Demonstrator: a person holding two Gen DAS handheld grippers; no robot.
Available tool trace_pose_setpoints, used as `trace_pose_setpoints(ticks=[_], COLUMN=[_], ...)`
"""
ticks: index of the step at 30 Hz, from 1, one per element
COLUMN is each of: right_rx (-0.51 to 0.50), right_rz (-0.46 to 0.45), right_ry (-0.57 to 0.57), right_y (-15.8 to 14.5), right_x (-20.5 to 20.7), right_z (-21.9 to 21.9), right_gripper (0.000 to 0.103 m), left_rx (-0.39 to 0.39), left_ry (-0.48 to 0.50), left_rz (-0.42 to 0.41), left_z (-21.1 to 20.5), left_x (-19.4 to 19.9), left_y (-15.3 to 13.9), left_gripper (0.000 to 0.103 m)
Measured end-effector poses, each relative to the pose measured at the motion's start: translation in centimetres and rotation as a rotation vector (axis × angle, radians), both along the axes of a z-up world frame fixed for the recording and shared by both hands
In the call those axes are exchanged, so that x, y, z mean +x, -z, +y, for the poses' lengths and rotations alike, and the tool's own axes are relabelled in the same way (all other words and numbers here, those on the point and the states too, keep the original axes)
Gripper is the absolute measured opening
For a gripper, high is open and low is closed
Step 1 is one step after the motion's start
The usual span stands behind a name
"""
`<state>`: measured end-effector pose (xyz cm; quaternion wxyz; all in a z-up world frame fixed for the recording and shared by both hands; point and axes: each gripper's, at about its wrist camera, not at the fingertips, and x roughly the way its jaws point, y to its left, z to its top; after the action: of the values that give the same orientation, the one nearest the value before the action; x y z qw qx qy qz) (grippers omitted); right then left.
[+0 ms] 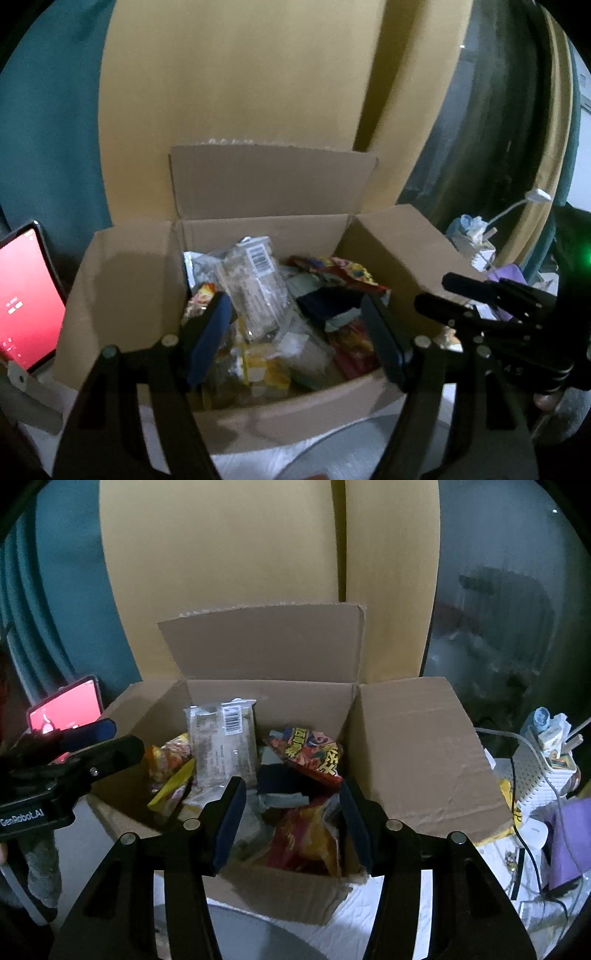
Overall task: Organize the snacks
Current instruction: 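Move both tools back from the box to the grey mat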
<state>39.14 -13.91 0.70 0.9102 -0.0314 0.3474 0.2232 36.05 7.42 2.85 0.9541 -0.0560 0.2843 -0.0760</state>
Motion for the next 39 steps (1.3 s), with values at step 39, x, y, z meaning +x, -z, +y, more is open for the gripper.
trace_pose_setpoints(ticks=[39], right_rx=[-0.028], right_rz=[-0.116], right_ry=[-0.12], right_y=[-2.8], right_x=[-17.9], right_z=[-0.5], right_gripper=[0.056], left_rx=[0.008], left_ry=[0.029], left_rz=[-0.095], left_z=[-2.9], left_x=[-17.4], left_y=[0.1], left_gripper=[0.075])
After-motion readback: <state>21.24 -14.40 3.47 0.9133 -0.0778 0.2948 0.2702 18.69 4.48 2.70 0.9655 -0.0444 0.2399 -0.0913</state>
